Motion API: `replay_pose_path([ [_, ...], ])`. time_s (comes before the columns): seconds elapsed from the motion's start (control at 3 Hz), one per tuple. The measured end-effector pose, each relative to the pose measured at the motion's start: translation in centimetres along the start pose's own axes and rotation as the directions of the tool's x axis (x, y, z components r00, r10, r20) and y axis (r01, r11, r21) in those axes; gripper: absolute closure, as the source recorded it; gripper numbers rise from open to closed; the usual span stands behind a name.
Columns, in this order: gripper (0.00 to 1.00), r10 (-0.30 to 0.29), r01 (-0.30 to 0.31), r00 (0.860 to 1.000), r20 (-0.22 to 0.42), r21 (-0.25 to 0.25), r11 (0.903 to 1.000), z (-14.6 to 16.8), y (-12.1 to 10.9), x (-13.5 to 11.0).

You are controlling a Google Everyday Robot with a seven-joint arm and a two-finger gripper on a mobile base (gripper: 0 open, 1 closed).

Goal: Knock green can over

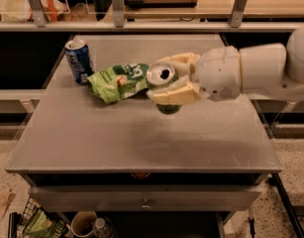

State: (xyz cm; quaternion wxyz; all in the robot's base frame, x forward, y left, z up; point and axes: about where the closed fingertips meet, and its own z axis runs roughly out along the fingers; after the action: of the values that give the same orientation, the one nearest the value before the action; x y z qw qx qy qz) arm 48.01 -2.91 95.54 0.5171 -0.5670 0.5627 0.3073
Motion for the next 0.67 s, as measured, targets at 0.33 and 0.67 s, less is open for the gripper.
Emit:
replay_pose_path([
  [0.33, 1.0, -0.212, 0.2, 0.973, -0.087, -0.124, 0.9719, 0.14, -0.74, -2.43],
  [0.67, 1.0, -0.4, 0.349, 0.9, -0.171, -0.265, 0.8989, 0.16, -0.98, -1.57],
])
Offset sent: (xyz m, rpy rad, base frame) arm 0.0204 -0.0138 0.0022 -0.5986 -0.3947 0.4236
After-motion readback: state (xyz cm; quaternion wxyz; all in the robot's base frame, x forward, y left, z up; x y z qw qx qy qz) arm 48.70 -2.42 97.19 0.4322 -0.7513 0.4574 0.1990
